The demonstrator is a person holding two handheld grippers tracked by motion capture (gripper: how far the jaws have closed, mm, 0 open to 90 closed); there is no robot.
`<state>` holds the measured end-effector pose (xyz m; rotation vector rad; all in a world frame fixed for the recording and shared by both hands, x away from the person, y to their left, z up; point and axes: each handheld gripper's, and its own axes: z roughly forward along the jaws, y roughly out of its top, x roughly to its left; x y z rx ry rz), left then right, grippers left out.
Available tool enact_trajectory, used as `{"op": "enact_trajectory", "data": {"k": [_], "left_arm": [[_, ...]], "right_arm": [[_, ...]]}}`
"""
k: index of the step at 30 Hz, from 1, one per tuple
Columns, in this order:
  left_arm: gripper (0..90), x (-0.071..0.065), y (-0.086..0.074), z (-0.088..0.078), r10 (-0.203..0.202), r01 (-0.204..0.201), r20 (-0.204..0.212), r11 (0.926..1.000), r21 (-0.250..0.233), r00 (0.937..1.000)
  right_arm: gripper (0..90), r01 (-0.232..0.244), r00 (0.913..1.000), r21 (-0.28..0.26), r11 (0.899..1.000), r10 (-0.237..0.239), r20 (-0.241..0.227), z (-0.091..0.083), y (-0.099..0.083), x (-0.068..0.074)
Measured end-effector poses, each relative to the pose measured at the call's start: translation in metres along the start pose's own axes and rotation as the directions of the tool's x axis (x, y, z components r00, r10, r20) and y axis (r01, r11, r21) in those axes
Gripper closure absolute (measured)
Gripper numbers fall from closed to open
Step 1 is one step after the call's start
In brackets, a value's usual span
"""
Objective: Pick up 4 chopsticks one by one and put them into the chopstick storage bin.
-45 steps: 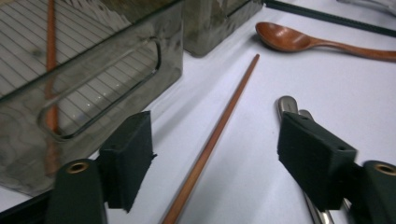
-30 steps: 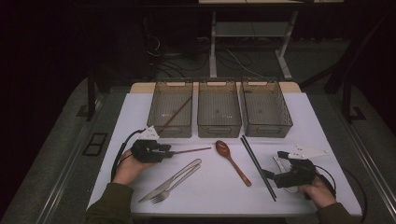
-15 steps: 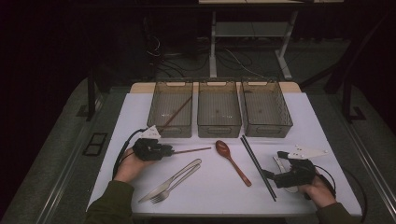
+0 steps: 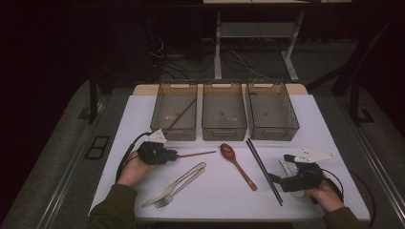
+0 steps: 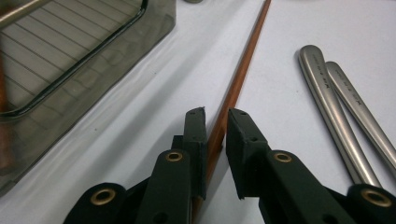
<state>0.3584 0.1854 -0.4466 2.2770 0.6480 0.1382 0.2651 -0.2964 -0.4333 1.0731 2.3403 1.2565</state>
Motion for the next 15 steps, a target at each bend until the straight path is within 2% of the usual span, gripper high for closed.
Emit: {"op": "enact_trajectory", "data": {"k": [8,10,13,15], "left_arm": [[79.0,-0.0057,0.0022,-0.0010,0.046,-0.046,0.001,0.9982,0.040,0.9990],[79.5,-0.0064,0.0021,-0.0006,0.053,-0.053,0.002,0.9980,0.035,0.9986],[80.5,-0.0061,0.0019,-0.0016,0.071,-0.072,0.019,0.9965,0.042,0.9973],[81.2,-0.0073,0.0015,-0.0013,0.065,-0.066,0.039,0.9971,0.037,0.9971]], "right_arm": [[4.7,0.001,1.0000,-0.002,1.000,-0.001,0.000,-0.0003,0.0000,-0.0005],[4.7,0.000,1.0000,-0.001,1.000,0.000,-0.001,-0.0001,0.0000,-0.0002],[4.7,0.002,1.0000,-0.001,1.000,-0.002,-0.001,-0.0002,0.0000,0.0000],[4.7,0.002,1.0000,-0.001,1.000,-0.002,0.000,-0.0003,0.0000,-0.0001]]}}
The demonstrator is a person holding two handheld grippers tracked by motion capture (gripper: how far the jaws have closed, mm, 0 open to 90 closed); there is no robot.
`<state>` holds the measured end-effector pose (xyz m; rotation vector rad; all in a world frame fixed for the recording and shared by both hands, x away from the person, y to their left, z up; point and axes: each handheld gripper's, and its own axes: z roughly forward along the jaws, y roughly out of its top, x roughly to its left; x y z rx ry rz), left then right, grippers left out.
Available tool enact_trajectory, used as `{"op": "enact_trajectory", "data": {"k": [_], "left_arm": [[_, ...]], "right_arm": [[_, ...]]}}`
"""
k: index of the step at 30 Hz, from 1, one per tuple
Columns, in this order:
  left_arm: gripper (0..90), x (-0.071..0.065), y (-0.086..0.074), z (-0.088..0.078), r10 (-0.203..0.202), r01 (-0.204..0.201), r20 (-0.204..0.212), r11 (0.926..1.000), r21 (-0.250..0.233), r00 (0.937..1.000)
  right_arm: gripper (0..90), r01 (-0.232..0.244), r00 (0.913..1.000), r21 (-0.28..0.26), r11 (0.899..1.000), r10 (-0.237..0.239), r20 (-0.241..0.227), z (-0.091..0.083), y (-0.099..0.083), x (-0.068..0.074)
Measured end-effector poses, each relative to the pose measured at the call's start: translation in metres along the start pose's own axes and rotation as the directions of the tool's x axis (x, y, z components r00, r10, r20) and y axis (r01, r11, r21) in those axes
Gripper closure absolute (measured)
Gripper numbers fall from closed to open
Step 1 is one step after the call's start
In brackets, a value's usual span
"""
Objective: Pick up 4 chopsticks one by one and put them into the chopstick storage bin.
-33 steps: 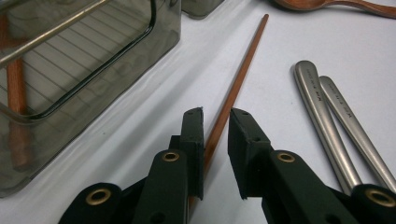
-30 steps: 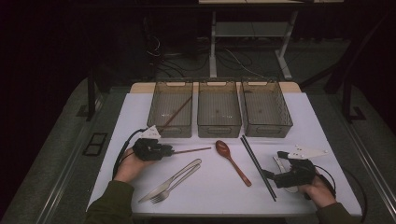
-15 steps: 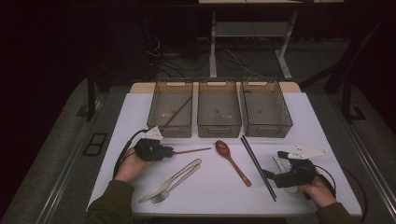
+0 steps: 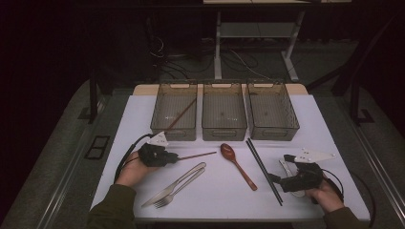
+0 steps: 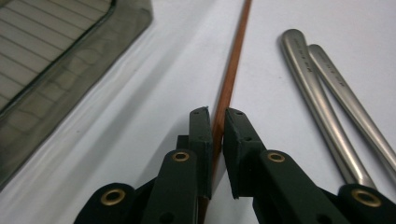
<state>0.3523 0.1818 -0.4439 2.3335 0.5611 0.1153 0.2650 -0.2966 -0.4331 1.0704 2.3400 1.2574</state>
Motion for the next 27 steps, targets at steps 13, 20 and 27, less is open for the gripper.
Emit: {"op": "enact_trajectory", "data": {"k": [13,20,27], "left_arm": [[83.4,-0.0038,0.0010,0.0009,0.002,-0.002,0.020,1.0000,-0.002,0.9998],[83.4,-0.0028,0.0000,-0.0003,-0.021,0.021,0.017,0.9998,-0.005,0.9996],[82.9,-0.0087,-0.0028,0.0006,0.014,-0.014,-0.032,0.9998,-0.017,0.9994]], "right_arm": [[4.7,0.002,1.0000,-0.003,1.000,-0.002,-0.001,-0.0005,0.0000,-0.0004],[4.7,0.001,1.0000,-0.001,1.000,-0.001,-0.001,-0.0006,-0.0001,-0.0005],[4.7,0.000,1.0000,-0.001,1.000,0.000,0.000,-0.0004,-0.0001,-0.0002]]}}
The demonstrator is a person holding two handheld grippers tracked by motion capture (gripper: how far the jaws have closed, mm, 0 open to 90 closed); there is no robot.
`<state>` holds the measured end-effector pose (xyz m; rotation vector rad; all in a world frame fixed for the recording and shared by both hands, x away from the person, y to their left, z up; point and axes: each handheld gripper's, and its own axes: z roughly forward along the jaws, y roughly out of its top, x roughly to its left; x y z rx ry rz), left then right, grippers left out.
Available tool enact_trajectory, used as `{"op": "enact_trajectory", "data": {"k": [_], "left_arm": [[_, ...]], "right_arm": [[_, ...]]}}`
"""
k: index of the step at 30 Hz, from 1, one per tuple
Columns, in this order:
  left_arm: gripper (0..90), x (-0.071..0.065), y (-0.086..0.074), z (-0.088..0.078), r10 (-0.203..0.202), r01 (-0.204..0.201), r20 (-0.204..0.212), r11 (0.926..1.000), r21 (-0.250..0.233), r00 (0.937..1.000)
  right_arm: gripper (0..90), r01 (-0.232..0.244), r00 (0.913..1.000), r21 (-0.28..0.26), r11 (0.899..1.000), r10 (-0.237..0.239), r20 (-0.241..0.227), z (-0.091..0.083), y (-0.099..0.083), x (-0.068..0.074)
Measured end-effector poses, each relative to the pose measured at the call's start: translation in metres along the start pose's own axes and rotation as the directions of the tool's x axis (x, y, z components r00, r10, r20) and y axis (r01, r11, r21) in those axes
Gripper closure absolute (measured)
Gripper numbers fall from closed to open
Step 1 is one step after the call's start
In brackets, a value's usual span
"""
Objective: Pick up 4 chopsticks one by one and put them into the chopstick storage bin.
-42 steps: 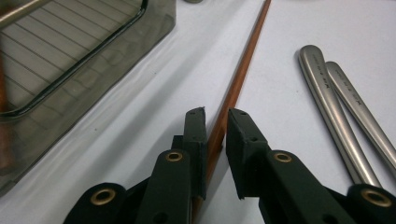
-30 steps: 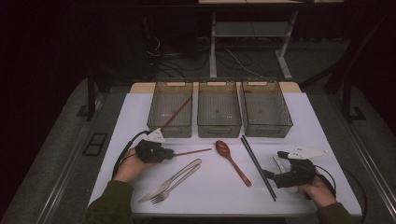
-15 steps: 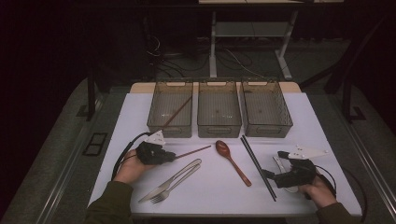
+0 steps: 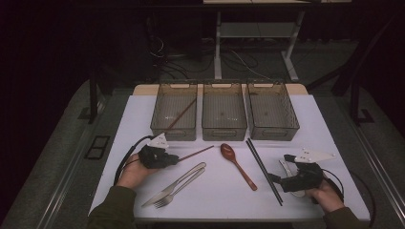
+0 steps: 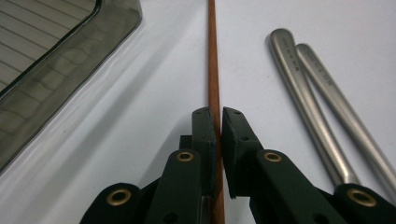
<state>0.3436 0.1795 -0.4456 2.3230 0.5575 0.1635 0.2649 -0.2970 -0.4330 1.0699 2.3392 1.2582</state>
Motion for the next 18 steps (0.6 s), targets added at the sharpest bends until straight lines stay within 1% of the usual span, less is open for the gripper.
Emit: {"op": "enact_trajectory", "data": {"k": [2,4,5,8,12,13,14,16,18], "left_arm": [[82.5,-0.0019,-0.0003,0.0001,0.019,-0.019,-0.015,0.9998,0.003,0.9997],[82.5,-0.0042,-0.0004,0.0008,0.019,-0.019,-0.024,0.9998,-0.004,0.9995],[82.6,-0.0038,-0.0003,0.0003,0.032,-0.032,-0.027,0.9995,0.005,0.9991],[83.2,-0.0037,0.0005,0.0002,0.027,-0.026,-0.026,0.9996,0.008,0.9993],[83.4,-0.0019,0.0002,0.0003,-0.008,0.008,-0.012,1.0000,-0.003,0.9999],[83.4,-0.0017,0.0004,-0.0001,-0.006,0.006,-0.010,1.0000,-0.001,0.9999],[83.5,-0.0012,0.0010,-0.0013,0.004,-0.004,-0.006,0.9999,0.013,1.0000],[83.4,-0.0017,0.0011,-0.0016,-0.005,0.005,0.001,1.0000,0.004,1.0000],[83.4,-0.0009,0.0015,-0.0034,-0.007,0.007,0.000,0.9999,0.010,1.0000]], "right_arm": [[4.7,0.003,1.0000,-0.001,1.000,-0.003,0.000,0.0001,0.0001,0.0001],[4.7,0.003,1.0000,-0.001,1.000,-0.003,-0.001,0.0001,0.0000,0.0002],[4.7,0.003,1.0000,-0.001,1.000,-0.003,-0.001,0.0001,0.0000,0.0002],[4.7,0.003,1.0000,-0.001,1.000,-0.003,-0.002,0.0000,0.0001,0.0003],[4.7,0.003,1.0000,-0.004,1.000,-0.003,-0.001,-0.0004,0.0000,-0.0002],[4.7,0.002,1.0000,-0.005,1.000,-0.002,-0.001,-0.0005,0.0001,-0.0004],[4.7,0.002,1.0000,-0.005,1.000,-0.002,-0.001,-0.0005,0.0001,-0.0004],[4.7,0.002,1.0000,-0.004,1.000,-0.002,-0.002,-0.0002,0.0001,-0.0003],[4.7,0.002,1.0000,-0.002,1.000,-0.002,-0.002,0.0000,0.0001,-0.0001]]}}
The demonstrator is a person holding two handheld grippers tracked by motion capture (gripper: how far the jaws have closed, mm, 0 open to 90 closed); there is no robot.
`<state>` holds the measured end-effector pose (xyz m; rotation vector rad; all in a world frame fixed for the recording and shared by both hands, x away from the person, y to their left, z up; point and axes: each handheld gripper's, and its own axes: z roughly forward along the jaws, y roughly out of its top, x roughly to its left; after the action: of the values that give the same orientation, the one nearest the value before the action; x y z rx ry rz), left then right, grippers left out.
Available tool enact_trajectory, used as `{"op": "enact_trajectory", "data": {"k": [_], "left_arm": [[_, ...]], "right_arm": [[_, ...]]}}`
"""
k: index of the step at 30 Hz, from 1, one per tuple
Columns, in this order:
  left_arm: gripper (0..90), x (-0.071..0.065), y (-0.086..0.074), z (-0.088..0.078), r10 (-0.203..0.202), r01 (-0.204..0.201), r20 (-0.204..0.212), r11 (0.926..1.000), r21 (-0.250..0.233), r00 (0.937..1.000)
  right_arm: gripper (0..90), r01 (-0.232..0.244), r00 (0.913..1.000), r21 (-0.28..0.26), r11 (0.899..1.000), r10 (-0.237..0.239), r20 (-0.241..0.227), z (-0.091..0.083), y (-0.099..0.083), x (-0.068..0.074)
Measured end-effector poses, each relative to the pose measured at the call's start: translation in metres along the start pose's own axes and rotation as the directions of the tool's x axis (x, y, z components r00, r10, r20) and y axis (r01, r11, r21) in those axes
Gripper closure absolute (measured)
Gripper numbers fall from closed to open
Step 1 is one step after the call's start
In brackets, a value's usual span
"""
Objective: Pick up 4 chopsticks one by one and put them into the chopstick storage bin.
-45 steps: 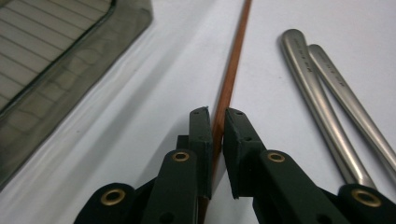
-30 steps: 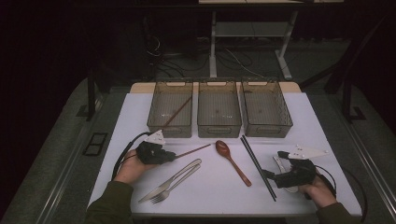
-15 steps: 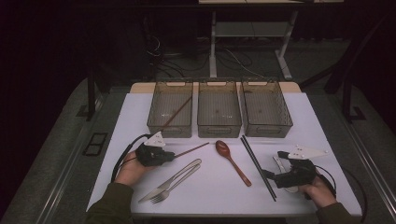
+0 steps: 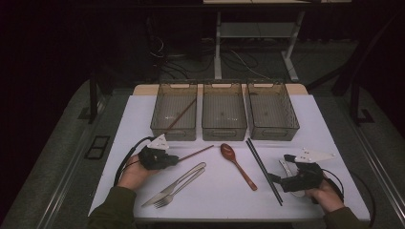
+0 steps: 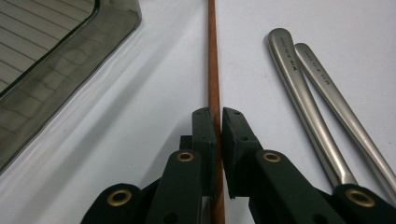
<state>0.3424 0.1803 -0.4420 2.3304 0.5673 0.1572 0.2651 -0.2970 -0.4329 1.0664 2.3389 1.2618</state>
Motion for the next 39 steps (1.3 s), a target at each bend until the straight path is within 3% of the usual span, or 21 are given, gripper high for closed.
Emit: {"op": "enact_trajectory", "data": {"k": [15,34,39], "left_arm": [[83.4,-0.004,0.013,-0.018,-0.036,0.036,-0.012,0.9990,-0.026,0.9993],[83.3,-0.008,0.030,-0.033,-0.125,0.125,0.000,0.9904,-0.061,0.9922],[83.3,-0.006,0.035,-0.036,-0.130,0.130,0.002,0.9889,-0.072,0.9915]], "right_arm": [[4.7,-0.002,1.0000,0.002,1.000,0.002,0.001,0.000,0.000,-0.001],[4.7,0.000,1.0000,0.003,1.000,0.000,0.001,0.000,0.000,0.000],[4.7,-0.001,1.0000,0.003,1.000,0.001,0.001,0.000,0.000,-0.001]]}}
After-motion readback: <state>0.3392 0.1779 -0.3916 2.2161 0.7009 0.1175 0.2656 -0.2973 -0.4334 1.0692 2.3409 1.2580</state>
